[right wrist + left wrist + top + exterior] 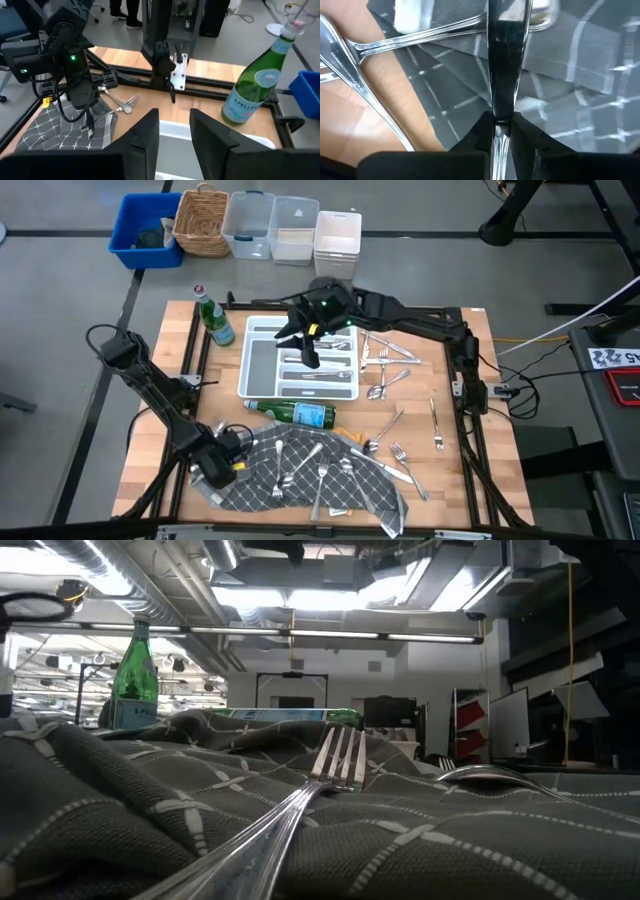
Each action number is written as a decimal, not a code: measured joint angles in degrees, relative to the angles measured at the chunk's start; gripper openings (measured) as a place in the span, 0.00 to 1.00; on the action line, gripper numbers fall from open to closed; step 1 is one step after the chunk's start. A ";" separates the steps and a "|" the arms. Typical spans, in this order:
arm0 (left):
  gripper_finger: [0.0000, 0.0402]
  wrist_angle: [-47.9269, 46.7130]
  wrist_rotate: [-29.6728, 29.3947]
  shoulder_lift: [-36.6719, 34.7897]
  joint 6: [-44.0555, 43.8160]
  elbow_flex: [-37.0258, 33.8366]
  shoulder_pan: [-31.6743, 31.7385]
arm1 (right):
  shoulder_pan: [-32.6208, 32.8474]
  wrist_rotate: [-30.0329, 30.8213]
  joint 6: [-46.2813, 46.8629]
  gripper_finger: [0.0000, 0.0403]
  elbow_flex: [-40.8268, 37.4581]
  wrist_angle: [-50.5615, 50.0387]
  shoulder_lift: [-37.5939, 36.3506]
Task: Sort silverware
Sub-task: Put the silver table knife into the silverware tray
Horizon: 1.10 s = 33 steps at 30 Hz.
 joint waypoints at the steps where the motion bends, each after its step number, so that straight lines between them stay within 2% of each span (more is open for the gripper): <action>1: 0.07 0.04 0.01 -0.78 -0.02 0.04 0.01 | 0.00 0.00 0.00 0.28 0.42 -0.13 0.00; 6: 0.08 -0.14 -0.54 -4.76 -0.10 0.06 0.01 | 0.00 0.00 -0.02 0.28 1.74 -2.42 0.00; 11: 0.07 -0.35 -4.32 -8.65 0.28 0.11 0.53 | -0.11 0.39 -0.04 0.28 3.65 -7.11 0.00; 16: 0.09 -1.11 -9.01 -11.37 4.74 0.14 4.09 | -0.24 7.02 -0.87 0.28 7.41 -15.89 0.00; 21: 0.08 -1.30 -10.42 -12.82 12.09 0.17 12.21 | -1.74 11.90 -3.04 0.28 6.97 -21.38 -2.44; 25: 0.09 1.04 -10.40 -13.05 21.26 0.17 20.11 | -4.16 12.13 -3.17 0.28 7.00 -26.00 -4.84; 33: 0.09 18.57 -10.42 -13.05 41.93 0.21 38.01 | -12.04 12.20 -3.15 0.28 6.97 -35.12 -7.68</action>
